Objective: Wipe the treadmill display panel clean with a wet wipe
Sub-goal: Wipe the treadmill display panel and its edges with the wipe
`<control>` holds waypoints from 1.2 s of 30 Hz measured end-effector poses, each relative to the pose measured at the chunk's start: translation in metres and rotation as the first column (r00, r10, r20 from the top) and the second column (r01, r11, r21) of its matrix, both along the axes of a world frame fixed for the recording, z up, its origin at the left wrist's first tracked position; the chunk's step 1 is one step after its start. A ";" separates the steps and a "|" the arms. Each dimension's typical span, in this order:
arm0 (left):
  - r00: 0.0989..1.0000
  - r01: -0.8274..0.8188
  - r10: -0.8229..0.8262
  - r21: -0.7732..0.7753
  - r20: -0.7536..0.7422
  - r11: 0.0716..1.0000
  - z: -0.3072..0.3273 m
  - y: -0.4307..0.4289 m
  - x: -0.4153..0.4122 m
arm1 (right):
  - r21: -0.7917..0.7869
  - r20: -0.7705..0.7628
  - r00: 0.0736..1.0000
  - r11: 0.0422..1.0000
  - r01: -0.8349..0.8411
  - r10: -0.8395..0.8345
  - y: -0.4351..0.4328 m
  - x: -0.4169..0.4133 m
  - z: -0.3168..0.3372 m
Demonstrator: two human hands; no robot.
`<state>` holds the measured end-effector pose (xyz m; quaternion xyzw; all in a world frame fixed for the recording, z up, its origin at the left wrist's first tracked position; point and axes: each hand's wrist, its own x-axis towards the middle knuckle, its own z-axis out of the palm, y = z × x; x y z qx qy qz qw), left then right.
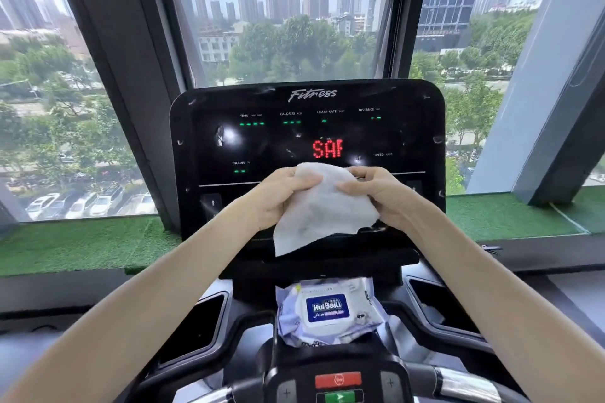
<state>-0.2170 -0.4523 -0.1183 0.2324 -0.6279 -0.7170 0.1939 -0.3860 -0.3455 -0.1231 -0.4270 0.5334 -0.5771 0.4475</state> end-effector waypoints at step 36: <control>0.830 -0.431 0.504 0.302 -0.237 0.851 0.028 -0.021 0.027 | 0.317 0.285 0.954 0.948 -0.004 -0.091 -0.035 0.059 -0.045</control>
